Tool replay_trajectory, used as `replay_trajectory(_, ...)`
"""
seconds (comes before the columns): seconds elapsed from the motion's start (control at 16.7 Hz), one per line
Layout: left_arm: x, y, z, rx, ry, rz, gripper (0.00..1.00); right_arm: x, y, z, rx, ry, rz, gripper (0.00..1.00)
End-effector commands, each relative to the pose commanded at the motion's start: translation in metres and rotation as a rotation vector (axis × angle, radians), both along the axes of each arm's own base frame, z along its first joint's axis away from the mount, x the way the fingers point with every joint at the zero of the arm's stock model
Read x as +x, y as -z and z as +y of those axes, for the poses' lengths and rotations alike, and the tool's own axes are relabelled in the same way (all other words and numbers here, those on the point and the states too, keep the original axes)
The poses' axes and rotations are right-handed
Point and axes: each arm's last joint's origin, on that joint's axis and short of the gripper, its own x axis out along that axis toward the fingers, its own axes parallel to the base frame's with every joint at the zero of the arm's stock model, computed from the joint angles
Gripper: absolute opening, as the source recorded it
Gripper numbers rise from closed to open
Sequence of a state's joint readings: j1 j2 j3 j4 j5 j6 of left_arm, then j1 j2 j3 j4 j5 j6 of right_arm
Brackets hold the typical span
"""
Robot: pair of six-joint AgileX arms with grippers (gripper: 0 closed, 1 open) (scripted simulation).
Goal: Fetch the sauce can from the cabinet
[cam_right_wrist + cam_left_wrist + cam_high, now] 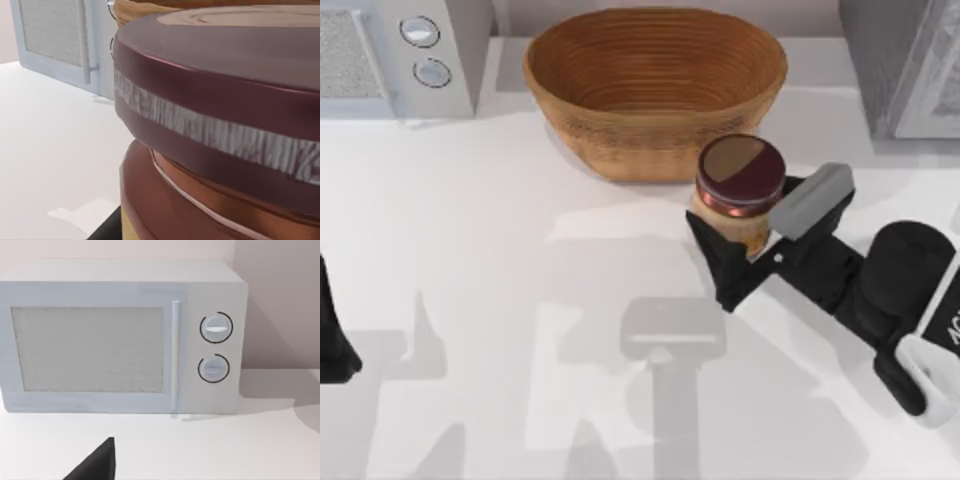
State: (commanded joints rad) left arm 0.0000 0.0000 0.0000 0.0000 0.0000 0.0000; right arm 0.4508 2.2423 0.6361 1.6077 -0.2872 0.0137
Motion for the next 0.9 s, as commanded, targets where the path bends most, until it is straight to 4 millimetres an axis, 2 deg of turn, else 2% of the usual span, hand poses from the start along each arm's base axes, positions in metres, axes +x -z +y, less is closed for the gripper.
replay_trajectory(0.78, 0.0, 0.0, 0.0, 0.0, 0.0, 0.0, 1.0, 0.0, 0.0, 0.0, 0.0, 0.0, 0.0, 0.98)
replay_trajectory(0.9, 0.0, 0.0, 0.0, 0.0, 0.0, 0.0, 1.0, 0.0, 0.0, 0.0, 0.0, 0.0, 0.0, 1.0)
